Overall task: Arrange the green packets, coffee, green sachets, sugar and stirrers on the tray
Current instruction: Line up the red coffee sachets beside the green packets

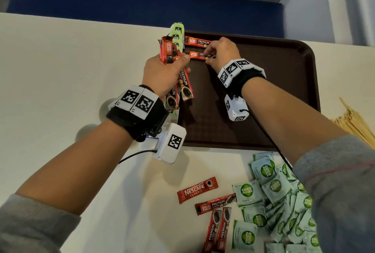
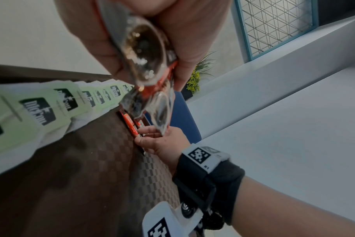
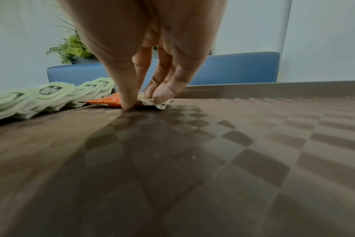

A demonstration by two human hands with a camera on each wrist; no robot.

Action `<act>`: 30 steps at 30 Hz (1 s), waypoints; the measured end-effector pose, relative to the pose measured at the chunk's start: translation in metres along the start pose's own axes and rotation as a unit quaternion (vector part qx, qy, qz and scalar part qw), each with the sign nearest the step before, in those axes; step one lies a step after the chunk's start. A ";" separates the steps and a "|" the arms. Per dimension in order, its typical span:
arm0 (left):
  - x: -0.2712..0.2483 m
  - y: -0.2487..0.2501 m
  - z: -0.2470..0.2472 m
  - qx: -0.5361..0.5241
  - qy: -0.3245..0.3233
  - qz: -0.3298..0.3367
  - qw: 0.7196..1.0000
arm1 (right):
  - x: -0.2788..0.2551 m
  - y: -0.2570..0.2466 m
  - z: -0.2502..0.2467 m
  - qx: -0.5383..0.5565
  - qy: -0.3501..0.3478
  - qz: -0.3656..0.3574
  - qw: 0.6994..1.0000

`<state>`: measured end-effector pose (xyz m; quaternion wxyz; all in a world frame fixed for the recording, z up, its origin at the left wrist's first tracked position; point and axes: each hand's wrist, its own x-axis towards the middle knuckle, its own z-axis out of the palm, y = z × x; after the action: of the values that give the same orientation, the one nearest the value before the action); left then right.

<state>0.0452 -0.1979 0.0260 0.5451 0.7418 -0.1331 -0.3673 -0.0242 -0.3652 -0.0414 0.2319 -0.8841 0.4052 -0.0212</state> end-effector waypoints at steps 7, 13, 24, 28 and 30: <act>0.001 -0.002 -0.001 0.007 -0.001 -0.008 1.000 | 0.008 -0.003 0.000 -0.020 0.003 -0.009 1.000; 0.002 -0.002 -0.002 0.002 0.003 -0.008 1.000 | 0.010 -0.002 -0.001 -0.028 0.003 -0.014 1.000; 0.002 -0.004 -0.002 0.013 -0.004 -0.001 1.000 | 0.007 -0.004 -0.005 -0.009 0.016 -0.024 1.000; 0.002 -0.005 0.000 0.008 -0.004 0.004 1.000 | -0.002 -0.009 -0.010 0.061 0.018 -0.038 0.997; 0.001 -0.006 -0.001 0.010 -0.007 0.007 1.000 | -0.011 -0.015 -0.014 0.119 0.001 -0.042 0.992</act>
<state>0.0453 -0.1959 0.0201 0.5395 0.7435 -0.1459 -0.3672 -0.0244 -0.3540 -0.0203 0.3340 -0.8666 0.3621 -0.0797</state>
